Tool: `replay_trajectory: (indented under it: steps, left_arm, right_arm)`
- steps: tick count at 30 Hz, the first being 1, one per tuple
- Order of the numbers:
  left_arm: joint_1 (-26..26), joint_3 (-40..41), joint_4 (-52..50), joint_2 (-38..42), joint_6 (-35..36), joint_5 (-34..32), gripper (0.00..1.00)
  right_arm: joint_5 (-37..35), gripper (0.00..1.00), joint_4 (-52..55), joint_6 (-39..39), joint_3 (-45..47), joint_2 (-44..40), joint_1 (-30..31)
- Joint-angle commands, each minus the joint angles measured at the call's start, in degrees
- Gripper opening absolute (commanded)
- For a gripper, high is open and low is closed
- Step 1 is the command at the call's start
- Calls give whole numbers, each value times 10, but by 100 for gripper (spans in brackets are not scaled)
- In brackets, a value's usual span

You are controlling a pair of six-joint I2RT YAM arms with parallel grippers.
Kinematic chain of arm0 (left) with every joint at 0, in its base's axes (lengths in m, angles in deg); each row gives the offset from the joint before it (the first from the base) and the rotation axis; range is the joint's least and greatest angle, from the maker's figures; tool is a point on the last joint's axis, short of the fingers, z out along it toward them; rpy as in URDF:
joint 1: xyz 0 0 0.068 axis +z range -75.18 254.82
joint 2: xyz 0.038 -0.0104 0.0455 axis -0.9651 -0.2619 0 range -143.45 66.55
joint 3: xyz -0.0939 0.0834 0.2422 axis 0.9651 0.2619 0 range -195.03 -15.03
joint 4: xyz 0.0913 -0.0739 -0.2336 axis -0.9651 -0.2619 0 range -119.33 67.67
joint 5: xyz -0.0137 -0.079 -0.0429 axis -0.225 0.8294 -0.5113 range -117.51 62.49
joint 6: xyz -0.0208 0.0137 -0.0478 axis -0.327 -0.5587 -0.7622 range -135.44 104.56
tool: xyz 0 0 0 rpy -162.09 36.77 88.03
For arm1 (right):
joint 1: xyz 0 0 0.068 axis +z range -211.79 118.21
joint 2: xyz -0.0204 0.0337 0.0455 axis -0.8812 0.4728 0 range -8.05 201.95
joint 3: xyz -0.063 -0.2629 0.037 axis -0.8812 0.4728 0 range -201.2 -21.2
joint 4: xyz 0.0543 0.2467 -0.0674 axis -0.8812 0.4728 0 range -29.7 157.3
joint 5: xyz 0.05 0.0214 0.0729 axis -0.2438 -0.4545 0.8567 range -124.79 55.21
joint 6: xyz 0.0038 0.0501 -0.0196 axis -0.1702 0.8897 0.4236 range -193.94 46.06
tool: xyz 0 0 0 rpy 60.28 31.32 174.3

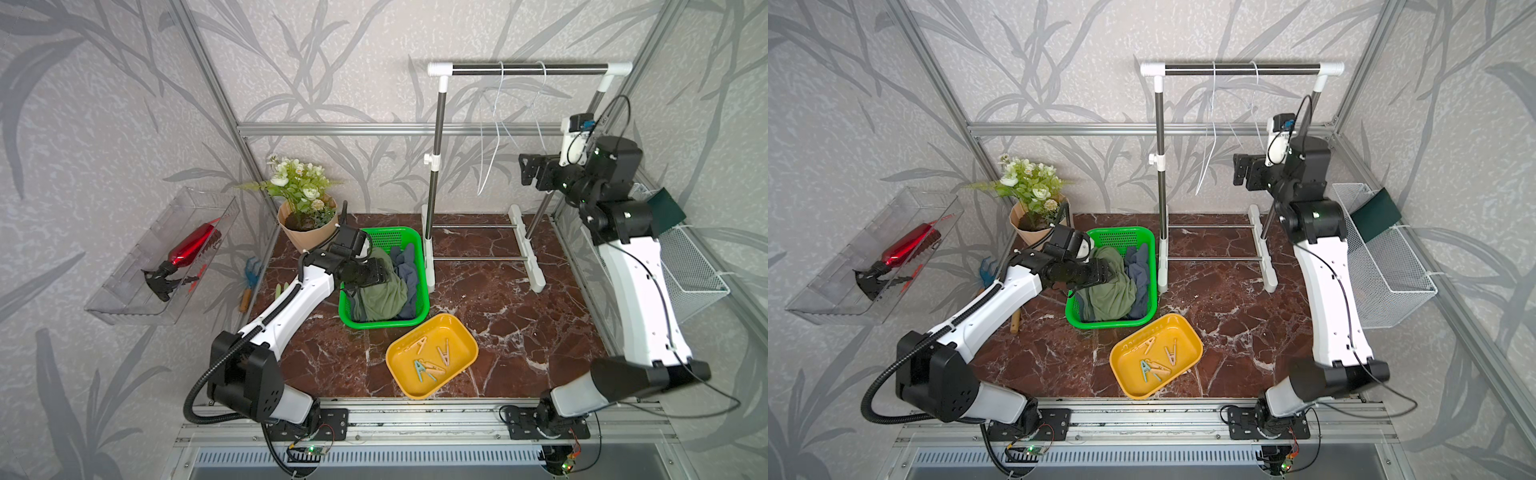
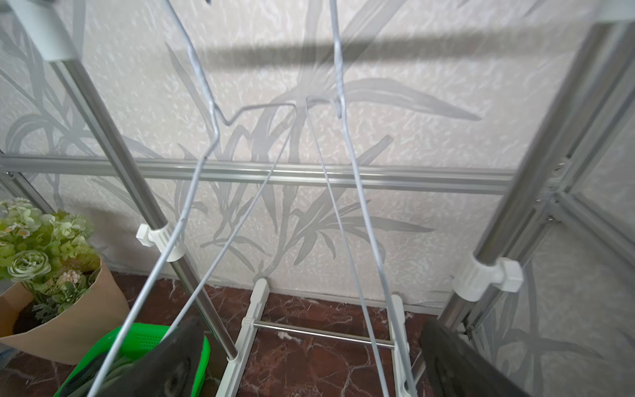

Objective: Remove the clothespins securing tank tops to the hanger
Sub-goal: Place the hanger on the clothesline, then reset both arms

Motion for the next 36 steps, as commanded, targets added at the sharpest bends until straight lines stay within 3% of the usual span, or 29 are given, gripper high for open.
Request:
replay_trajectory:
  steps: [1,10,16,20,21,23,24,26,29,32,36]
  left_arm:
    - [2,-7,16,40,15,-8,71]
    - [2,69,75,152,28,-88,71]
    - [5,136,101,202,41,-218,76]
    - [10,200,168,214,38,-306,72]
    - [10,232,219,220,27,-341,69]
    - [10,306,366,233,89,-348,70]
    - [10,344,448,237,133,-345,98]
    - [12,379,533,227,185,-384,99]
    - [22,353,511,171,237,-459,99]
    - [29,326,527,87,288,-507,99]
    - [38,349,694,-34,387,-535,99]
  right_arm:
    - [-39,99,-81,-23,83,-101,-1]
    - [-65,99,-73,7,365,-350,-1]
    - [-22,99,-43,43,523,-437,-1]
    - [26,99,-125,58,669,-473,-1]
    - [23,99,-150,56,702,-469,-1]
    - [13,99,-201,37,753,-444,-1]
    - [7,99,-225,31,771,-423,-1]
    - [11,99,-264,28,787,-380,-1]
    - [9,99,-363,-4,820,-310,-1]
    - [-61,99,-565,-37,897,-245,-2]
    - [-78,99,-758,-54,939,-114,-7]
